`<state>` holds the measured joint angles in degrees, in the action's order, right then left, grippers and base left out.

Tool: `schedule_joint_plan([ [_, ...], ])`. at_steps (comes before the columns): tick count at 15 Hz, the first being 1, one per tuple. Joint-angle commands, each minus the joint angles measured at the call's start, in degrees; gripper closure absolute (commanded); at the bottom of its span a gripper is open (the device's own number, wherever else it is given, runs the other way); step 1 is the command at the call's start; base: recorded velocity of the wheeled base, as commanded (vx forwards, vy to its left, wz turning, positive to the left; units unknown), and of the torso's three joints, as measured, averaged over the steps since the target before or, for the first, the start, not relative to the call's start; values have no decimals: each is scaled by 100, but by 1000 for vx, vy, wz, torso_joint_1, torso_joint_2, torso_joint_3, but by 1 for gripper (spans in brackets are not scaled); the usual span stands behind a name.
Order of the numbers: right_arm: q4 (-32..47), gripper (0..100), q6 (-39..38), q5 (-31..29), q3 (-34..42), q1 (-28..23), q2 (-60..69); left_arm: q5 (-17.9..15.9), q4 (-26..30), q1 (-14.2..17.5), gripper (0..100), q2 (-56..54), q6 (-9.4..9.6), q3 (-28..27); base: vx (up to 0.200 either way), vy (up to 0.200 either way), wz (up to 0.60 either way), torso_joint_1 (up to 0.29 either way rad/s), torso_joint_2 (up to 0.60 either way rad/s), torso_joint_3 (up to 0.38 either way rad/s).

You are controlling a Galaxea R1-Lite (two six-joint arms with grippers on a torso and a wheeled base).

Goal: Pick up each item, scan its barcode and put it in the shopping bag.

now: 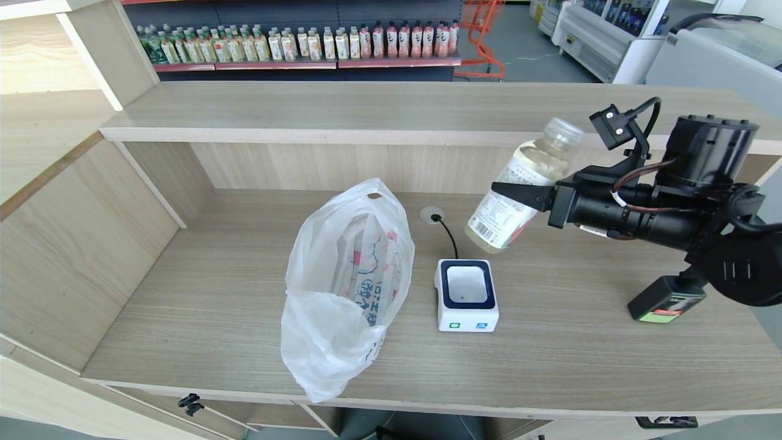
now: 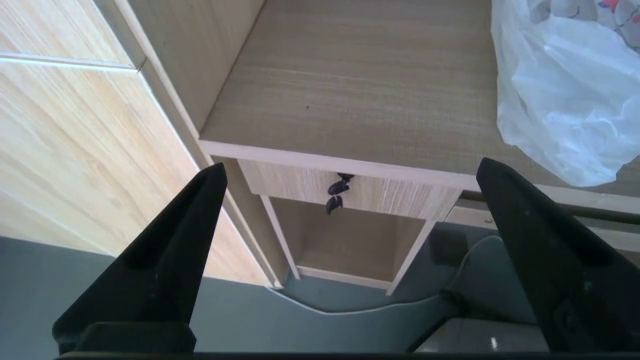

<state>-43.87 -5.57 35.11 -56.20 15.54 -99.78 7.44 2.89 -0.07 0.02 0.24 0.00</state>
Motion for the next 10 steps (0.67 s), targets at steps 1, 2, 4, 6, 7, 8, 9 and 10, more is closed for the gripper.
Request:
schedule_joint_plan([
  [1, -7, 100, -199, -4, 118, -16, 178, 3, 1, -1, 0, -2, 2, 0, 0, 0, 0, 0, 0, 0],
  [2, -7, 100, -243, -4, 135, -16, 178, 3, 1, -1, 0, -2, 2, 0, 0, 0, 0, 0, 0, 0],
  [4, -7, 100, -269, 5, 197, 1, 187, 3, 1, -1, 0, -2, 2, 0, 0, 0, 0, 0, 0, 0],
  [6, -7, 100, -278, 14, 250, 1, 213, 3, 1, -1, 0, -2, 2, 0, 0, 0, 0, 0, 0, 0],
  [7, -7, 100, -331, 14, 276, 10, 240, 3, 1, -1, 0, -2, 2, 0, 0, 0, 0, 0, 0, 0],
  [8, -7, 100, -489, 22, 302, 54, 292, -5, 1, -1, 0, -2, 11, 0, 0, 0, 0, 0, 0, 0],
  [9, -7, 100, -638, 31, 302, 124, 310, 3, 1, -1, 0, -2, 11, 0, 0, 0, 0, 0, 0, 0],
  [10, -7, 100, -726, 31, 302, 186, 310, 3, 1, -1, 0, -2, 2, 0, 0, 0, 0, 0, 0, 0],
])
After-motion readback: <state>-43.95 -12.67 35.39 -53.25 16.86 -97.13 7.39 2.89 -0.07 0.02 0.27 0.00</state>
